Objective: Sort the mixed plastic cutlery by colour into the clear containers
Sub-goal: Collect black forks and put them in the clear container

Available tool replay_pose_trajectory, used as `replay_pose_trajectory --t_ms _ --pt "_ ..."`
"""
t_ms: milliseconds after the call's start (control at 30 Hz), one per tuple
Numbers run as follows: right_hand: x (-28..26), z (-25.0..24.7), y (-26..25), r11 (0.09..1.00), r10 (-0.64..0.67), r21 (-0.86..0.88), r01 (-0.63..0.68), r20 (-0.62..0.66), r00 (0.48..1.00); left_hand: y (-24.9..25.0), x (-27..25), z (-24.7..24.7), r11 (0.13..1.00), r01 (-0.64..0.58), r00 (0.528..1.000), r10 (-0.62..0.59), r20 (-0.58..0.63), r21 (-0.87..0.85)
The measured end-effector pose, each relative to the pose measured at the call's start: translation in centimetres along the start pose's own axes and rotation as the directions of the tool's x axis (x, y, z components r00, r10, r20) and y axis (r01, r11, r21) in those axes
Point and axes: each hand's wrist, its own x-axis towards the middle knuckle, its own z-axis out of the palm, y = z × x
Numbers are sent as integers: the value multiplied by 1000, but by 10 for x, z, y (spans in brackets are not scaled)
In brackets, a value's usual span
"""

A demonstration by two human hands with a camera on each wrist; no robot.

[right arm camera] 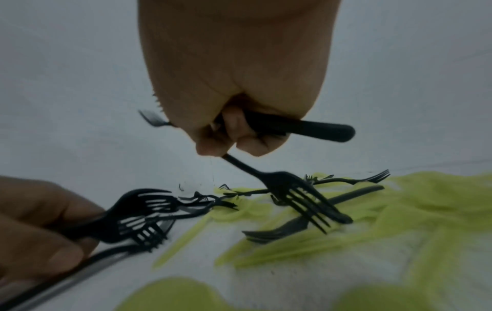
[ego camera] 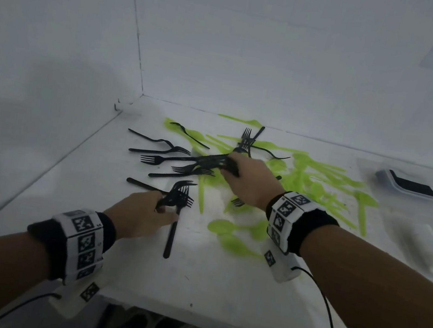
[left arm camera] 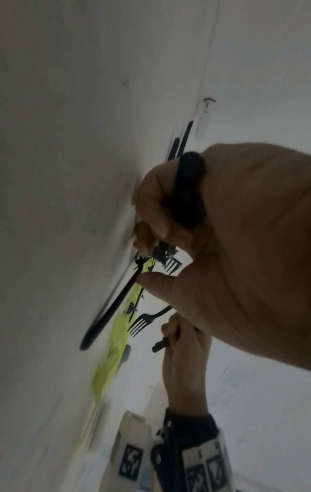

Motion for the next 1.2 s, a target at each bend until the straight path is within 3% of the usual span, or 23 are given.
replay_pose_trajectory --t_ms 67,167,233,367,500,733,800,967,1100,1200 --pt "3 -8 -7 986 50 161 -35 -87 995 6 1 2 1000 -21 1000 21 1 4" --pt "2 -18 -18 908 152 409 -94 -113 982 16 2 2 999 -50 999 50 12 22" --pt "3 -19 -18 885 186 453 -112 -121 975 18 4 4 996 -76 997 75 25 44" --pt "-2 -13 5 964 153 244 -105 -184 971 19 6 6 989 -126 991 121 61 83" --pt "-10 -2 33 985 171 40 -170 -22 985 20 -1 2 986 -163 985 162 59 22" --pt "-7 -4 53 952 250 -200 -234 63 966 4 -3 -13 942 -322 946 325 -15 100" --pt "-6 -5 52 945 241 -243 -220 60 969 0 -2 -15 925 -344 936 352 -25 161" --pt "-2 1 52 868 235 -484 -115 194 953 -10 3 -16 899 -358 927 375 -22 250" --pt "-1 1 55 838 231 -534 -113 159 960 -20 9 -16 834 -377 915 403 22 404" --pt "3 -3 52 894 181 -433 -117 109 977 -24 16 -15 814 -380 911 413 23 440"
